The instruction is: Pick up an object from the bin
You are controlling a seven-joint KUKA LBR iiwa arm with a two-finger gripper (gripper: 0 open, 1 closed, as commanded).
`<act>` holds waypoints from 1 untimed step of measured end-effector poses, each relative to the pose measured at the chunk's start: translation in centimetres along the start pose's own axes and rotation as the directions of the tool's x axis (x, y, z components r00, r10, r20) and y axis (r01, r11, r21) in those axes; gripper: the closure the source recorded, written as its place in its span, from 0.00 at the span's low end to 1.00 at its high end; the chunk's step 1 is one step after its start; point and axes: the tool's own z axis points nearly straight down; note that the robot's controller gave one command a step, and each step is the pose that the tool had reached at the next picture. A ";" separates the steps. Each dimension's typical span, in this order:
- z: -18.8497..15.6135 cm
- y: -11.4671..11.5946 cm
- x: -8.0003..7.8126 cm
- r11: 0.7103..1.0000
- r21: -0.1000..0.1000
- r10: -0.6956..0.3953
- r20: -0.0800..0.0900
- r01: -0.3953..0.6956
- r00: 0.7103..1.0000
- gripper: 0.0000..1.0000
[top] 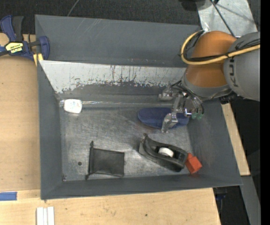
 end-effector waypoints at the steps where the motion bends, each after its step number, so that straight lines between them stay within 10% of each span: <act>1: 4.6 0.3 0.2 0.998 0.000 -0.065 -0.001 0.065 0.998 0.00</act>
Offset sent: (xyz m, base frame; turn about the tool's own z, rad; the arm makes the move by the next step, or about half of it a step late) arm -0.0032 0.0043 -0.0483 -0.0659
